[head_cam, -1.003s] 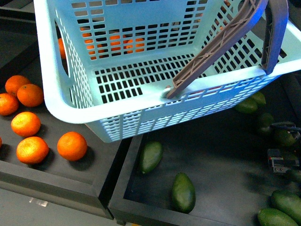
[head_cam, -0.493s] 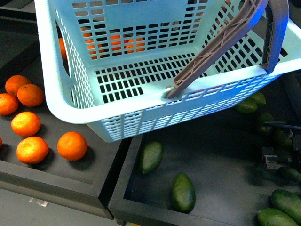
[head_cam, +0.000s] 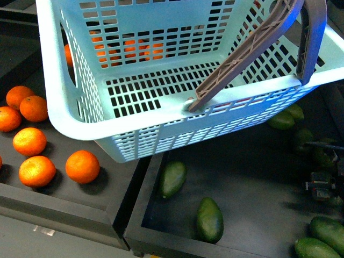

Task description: Pick mango and avocado into basket

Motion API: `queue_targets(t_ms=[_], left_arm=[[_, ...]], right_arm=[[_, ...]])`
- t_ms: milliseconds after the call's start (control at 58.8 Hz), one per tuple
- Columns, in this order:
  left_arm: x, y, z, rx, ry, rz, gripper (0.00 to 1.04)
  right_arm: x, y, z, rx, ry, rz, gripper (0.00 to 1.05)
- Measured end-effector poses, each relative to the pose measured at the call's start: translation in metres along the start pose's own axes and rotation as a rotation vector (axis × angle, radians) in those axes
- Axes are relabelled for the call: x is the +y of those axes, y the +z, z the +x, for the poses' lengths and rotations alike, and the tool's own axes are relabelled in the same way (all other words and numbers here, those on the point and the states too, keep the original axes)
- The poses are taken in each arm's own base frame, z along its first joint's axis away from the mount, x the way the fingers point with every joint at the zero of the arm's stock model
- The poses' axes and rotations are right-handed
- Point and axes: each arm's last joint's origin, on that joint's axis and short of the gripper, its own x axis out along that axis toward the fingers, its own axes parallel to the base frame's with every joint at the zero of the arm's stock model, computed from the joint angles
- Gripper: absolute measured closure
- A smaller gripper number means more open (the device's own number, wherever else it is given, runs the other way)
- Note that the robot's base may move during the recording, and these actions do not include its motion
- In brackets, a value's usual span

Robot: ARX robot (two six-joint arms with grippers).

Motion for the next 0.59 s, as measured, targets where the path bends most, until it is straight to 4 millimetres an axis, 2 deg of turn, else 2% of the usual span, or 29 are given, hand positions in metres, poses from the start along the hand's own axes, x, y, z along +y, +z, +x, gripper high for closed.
queue_targets(t_ms=[204,323,425,595], left_arm=[[0.000,0.000,0.000,0.000,0.000,0.000,0.99],[0.000,0.000,0.000,0.000,0.000,0.000,0.99],[0.000,0.000,0.000,0.000,0.000,0.000,0.99],[0.000,0.000,0.000,0.000,0.000,0.000,0.99]], right_arm=[[-0.011,-0.002,-0.022,-0.024,0.011,0.040,0.51],[-0.018,0.008,-0.055,-0.101,0.040,0.071,0.51],[-0.024,0.016,-0.092,-0.176,0.065,0.082,0.51],[-0.032,0.018,-0.150,-0.270,0.114,0.097,0.51]])
